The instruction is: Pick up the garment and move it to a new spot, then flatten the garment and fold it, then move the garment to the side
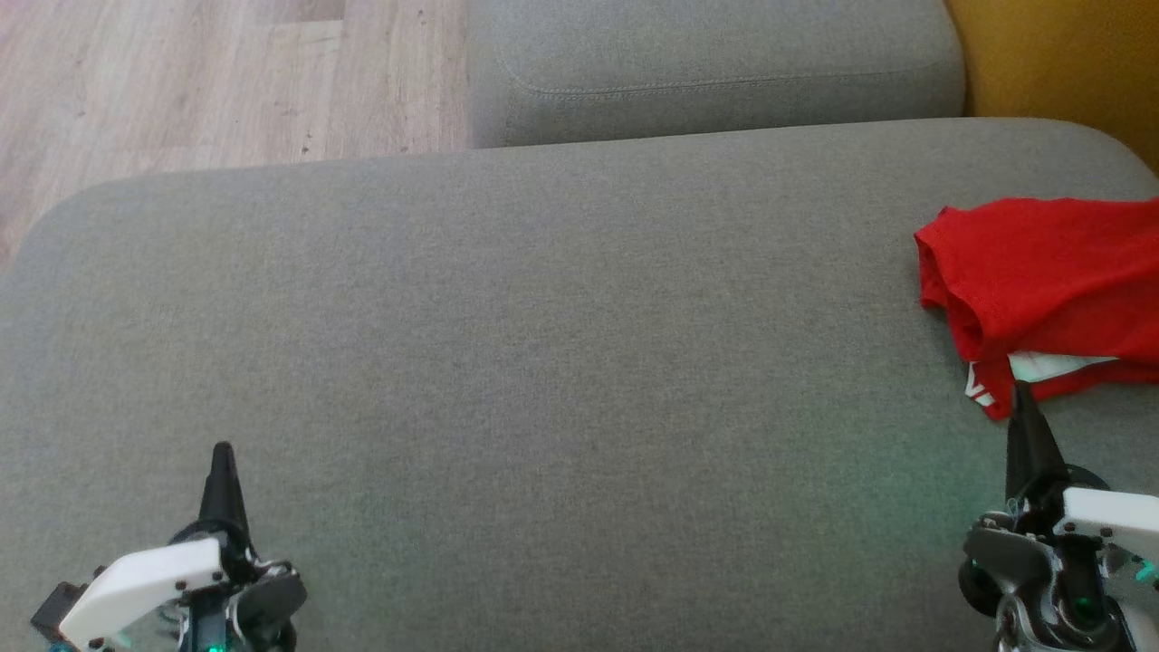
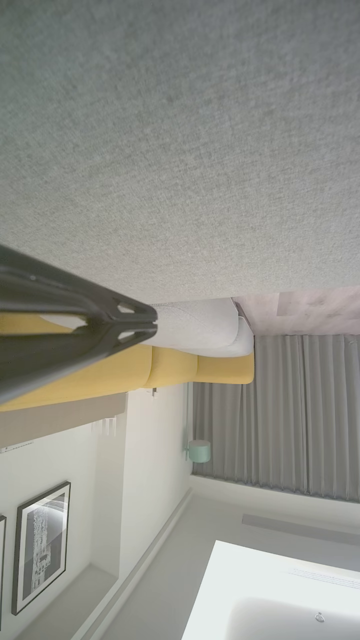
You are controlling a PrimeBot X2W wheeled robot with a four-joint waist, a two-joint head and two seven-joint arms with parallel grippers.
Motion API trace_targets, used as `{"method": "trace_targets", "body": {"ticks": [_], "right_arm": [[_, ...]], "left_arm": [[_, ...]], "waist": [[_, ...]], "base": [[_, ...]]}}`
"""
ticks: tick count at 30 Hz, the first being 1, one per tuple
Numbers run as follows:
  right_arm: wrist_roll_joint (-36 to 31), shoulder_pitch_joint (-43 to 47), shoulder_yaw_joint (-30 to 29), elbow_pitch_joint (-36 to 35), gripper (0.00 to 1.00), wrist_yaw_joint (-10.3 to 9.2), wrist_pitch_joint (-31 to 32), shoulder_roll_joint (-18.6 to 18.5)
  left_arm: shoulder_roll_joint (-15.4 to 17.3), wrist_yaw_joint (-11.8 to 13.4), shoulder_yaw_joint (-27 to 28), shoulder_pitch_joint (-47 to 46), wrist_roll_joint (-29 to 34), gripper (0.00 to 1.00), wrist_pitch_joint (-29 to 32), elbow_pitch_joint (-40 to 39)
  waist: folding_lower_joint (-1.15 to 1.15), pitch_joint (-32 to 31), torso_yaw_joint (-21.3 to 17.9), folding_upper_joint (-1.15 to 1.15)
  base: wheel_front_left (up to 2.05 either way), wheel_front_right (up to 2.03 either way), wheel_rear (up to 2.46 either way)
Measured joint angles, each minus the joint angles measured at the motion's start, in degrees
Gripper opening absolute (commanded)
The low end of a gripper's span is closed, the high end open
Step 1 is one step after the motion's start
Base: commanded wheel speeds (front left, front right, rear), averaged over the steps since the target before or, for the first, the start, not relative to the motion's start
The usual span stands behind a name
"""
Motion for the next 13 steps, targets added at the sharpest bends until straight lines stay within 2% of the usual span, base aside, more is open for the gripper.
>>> {"method": "trace_targets", "body": {"ticks": [13], "right_arm": [[0.0,0.0,0.0,0.0,0.0,0.0,0.0,0.0]], "left_arm": [[0.0,0.0,0.1,0.0,0.0,0.0,0.0,0.0]], "waist": [[0.01,0.0,0.0,0.0]], "base": [[0.0,0.0,0.0]]}}
